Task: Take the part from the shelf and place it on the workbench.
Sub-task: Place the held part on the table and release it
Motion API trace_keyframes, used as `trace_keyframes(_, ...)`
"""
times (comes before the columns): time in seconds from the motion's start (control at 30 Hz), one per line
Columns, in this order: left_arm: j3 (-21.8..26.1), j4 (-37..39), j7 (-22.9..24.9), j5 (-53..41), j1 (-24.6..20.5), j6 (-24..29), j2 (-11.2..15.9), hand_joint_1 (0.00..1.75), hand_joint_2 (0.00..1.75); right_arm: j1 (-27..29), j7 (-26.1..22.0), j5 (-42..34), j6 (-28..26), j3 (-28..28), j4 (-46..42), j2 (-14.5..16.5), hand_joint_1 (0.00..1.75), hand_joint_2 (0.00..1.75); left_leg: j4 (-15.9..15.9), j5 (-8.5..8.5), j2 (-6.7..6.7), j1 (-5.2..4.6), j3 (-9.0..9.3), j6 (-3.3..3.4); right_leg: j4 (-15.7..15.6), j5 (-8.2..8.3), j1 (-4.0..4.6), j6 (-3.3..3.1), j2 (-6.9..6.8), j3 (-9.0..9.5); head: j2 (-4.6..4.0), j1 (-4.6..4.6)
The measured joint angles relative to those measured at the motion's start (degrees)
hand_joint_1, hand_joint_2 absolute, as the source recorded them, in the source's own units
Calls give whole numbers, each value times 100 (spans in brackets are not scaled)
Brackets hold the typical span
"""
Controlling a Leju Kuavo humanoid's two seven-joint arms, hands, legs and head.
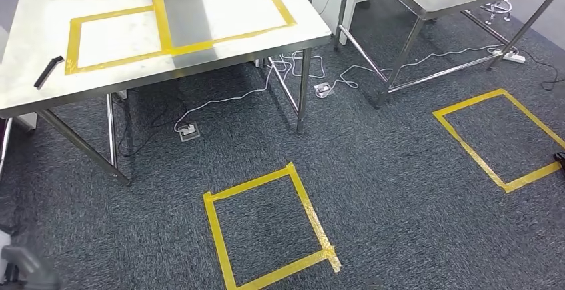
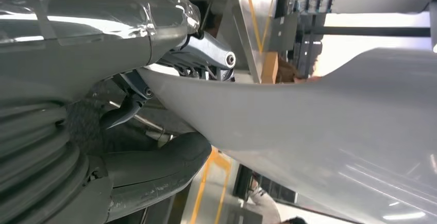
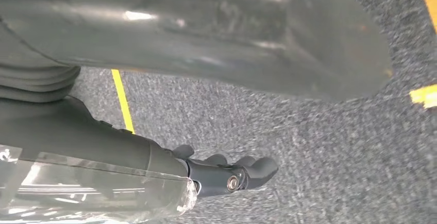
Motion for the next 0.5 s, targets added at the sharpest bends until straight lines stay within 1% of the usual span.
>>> trace_keyframes(0.03,4,-2,0,-1,1,1,3,175,175,-4,1,0,2,0,0,0,0,0,-31,-24,22,-23,1,62,18,-8,9,25,-34,2,1,10)
trace_keyframes(0.07,9,-4,0,-2,3,1,5,175,175,-6,1,0,2,0,0,1,0,0,-36,-5,-47,-25,-9,125,28,-12,3,45,-75,7,1,29)
trace_keyframes(0.1,12,-5,0,-2,4,1,7,175,175,-9,0,0,3,0,0,2,0,0,-39,7,-109,-27,-19,172,36,-30,-9,71,-82,8,0,47)
trace_keyframes(0.13,16,-7,0,-2,3,1,7,175,175,-9,0,0,3,0,-1,3,0,0,-45,25,-178,-25,-27,211,88,-95,-25,103,-19,-6,0,54)
trace_keyframes(0.17,19,-8,0,-2,0,1,7,175,175,-6,-1,0,3,0,-1,3,0,0,-52,46,-248,-18,-36,247,233,-222,-38,133,80,-55,0,64)
trace_keyframes(0.2,22,-10,0,-2,-2,0,7,175,175,3,-1,0,3,0,0,3,0,0,-55,66,-322,-14,-48,278,495,-406,-48,159,204,-153,-1,83)
trace_keyframes(0.23,25,-10,0,-3,-5,-1,7,175,175,19,-1,0,3,0,1,3,0,0,-54,81,-402,-18,-66,302,862,-618,-53,168,302,-292,-1,107)
trace_keyframes(0.27,26,-7,0,-4,-6,-1,7,175,175,38,-2,0,4,0,1,3,0,0,-53,95,-485,-26,-82,322,1254,-796,-55,166,343,-448,-1,127)
trace_keyframes(0.3,27,-3,0,-9,-6,-2,7,175,175,55,-8,0,9,-1,2,2,0,0,-52,107,-567,-36,-93,338,1548,-889,-54,154,359,-568,-1,144)
trace_keyframes(0.33,28,1,0,-16,-5,-2,7,175,175,64,-22,0,18,-2,2,3,0,0,-51,116,-643,-48,-99,349,1655,-865,-53,132,366,-613,-1,161)
trace_keyframes(0.37,28,3,0,-26,-5,-2,7,175,175,64,-38,-1,31,-4,2,2,0,0,-51,123,-710,-61,-97,354,1536,-725,-50,98,374,-564,-1,177)
trace_keyframes(0.4,28,3,0,-34,-5,-2,7,175,175,56,-55,-1,46,-5,2,2,0,0,-51,127,-763,-73,-89,356,1208,-501,-40,54,387,-428,-1,191)
trace_keyframes(0.43,28,2,0,-40,-5,-2,7,175,175,43,-66,-2,60,-7,2,-1,0,0,-53,132,-805,-82,-79,352,807,-297,-22,-3,409,-260,-1,201)
trace_keyframes(0.47,28,1,0,-43,-5,-2,7,175,175,28,-69,-2,72,-8,2,-1,0,0,-51,137,-835,-89,-76,341,452,-139,-3,-52,429,-119,0,201)
trace_keyframes(0.5,29,1,0,-43,-5,-2,7,175,175,14,-71,-2,81,-8,3,-1,0,0,-49,146,-852,-89,-84,321,204,-57,18,-91,446,-24,0,203)
